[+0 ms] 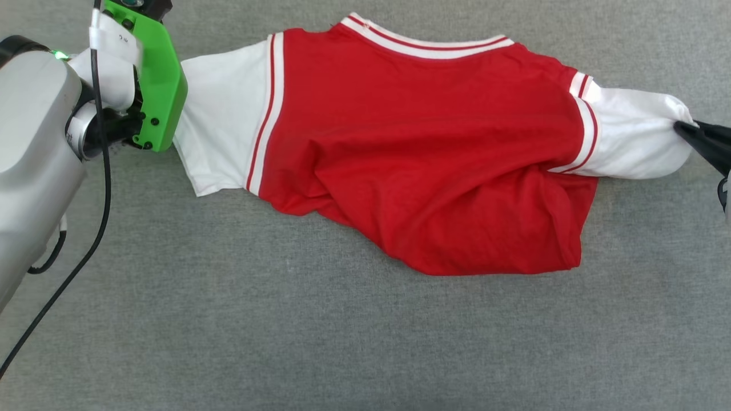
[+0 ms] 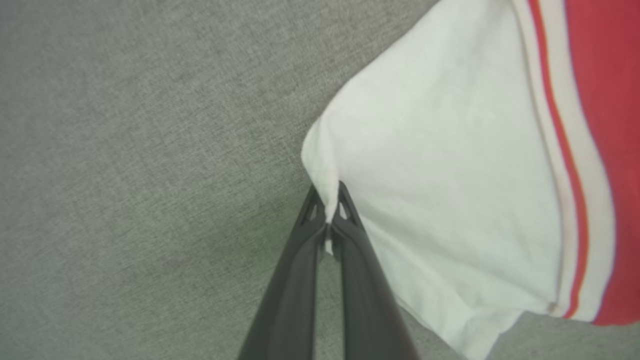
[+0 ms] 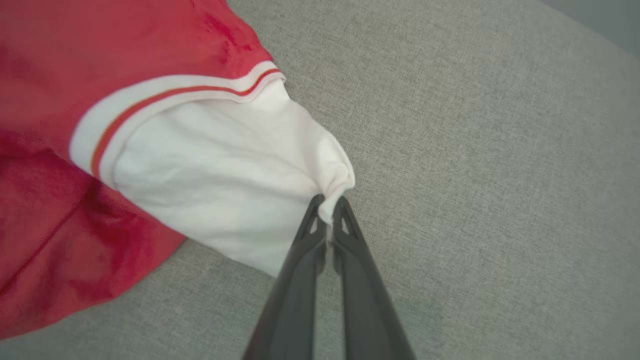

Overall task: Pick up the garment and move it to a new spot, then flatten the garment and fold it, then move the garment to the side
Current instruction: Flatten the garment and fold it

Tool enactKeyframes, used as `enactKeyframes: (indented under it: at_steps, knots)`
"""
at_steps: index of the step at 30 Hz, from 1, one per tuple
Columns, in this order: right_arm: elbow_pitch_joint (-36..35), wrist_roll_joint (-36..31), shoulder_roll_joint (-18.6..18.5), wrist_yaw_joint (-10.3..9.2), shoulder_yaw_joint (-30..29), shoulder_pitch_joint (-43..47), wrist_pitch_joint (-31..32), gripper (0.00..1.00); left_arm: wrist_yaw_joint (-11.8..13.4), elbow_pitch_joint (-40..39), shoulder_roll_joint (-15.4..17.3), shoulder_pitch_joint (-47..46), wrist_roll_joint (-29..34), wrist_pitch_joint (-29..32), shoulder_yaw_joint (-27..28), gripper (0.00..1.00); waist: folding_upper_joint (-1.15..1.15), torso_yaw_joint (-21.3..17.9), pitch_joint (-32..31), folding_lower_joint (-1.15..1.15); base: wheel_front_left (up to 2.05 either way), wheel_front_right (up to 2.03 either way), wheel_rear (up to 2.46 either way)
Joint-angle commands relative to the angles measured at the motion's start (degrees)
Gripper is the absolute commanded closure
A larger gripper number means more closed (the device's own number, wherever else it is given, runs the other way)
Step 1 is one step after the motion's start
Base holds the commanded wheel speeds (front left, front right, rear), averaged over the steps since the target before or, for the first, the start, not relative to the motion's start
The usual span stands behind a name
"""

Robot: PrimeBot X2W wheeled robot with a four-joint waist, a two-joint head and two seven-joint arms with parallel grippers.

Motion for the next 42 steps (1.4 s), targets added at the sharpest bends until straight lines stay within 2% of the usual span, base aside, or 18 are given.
enactKeyframes:
  at_steps: [1, 14, 19, 25, 31, 36, 42]
  knots:
    - [0.3, -0.7, 0.2, -0.04, -0.4, -0.4, -1.1, 1.00, -0.1, -0.2, 0.3, 1.1, -0.4, -1.7, -0.5, 1.00, 0.28, 1.6, -3.0, 0.00, 0.00, 0.00, 0.00]
    - [0.6, -2.9, -0.3, -0.04, -3.4, -0.9, -8.5, 1.00, -0.1, -9.5, 3.9, -2.7, 2.4, -21.2, -1.7, 1.00, 0.28, 5.3, -11.9, 0.00, 0.00, 0.00, 0.00]
    - [-0.4, -4.0, -0.7, -0.04, -5.4, -2.8, -10.8, 1.00, 0.1, -12.9, 4.1, -4.7, 4.3, -26.1, -0.5, 1.00, 0.28, 5.9, -13.2, 0.00, 0.00, 0.00, 0.00]
    - [-0.9, -5.1, -0.2, -0.04, -7.2, -6.5, -11.2, 1.00, 2.3, -16.3, 4.0, -8.0, 6.6, -28.4, 1.1, 1.00, 0.28, 6.1, -12.9, 0.00, 0.00, 0.00, 0.00]
    - [0.7, -8.4, 0.3, -0.04, -7.7, -16.1, -11.1, 1.00, 3.9, -15.9, 2.2, -13.7, 8.4, -29.6, 2.9, 1.00, 0.28, 6.0, -8.6, 0.00, 0.00, 0.00, 0.00]
    - [5.3, -12.0, 2.8, -0.04, -6.0, -28.9, -10.9, 1.00, 4.4, -12.2, -0.7, -21.4, 11.0, -32.0, 4.9, 1.00, 0.28, 5.5, -3.3, 0.00, 0.00, 0.00, 0.00]
    - [13.6, -17.9, 6.8, -0.04, -2.1, -45.2, -12.1, 1.00, 3.5, -5.2, -4.4, -31.1, 12.4, -35.7, 7.3, 1.00, 0.28, 4.8, 1.8, 0.00, 0.00, 0.00, 0.00]
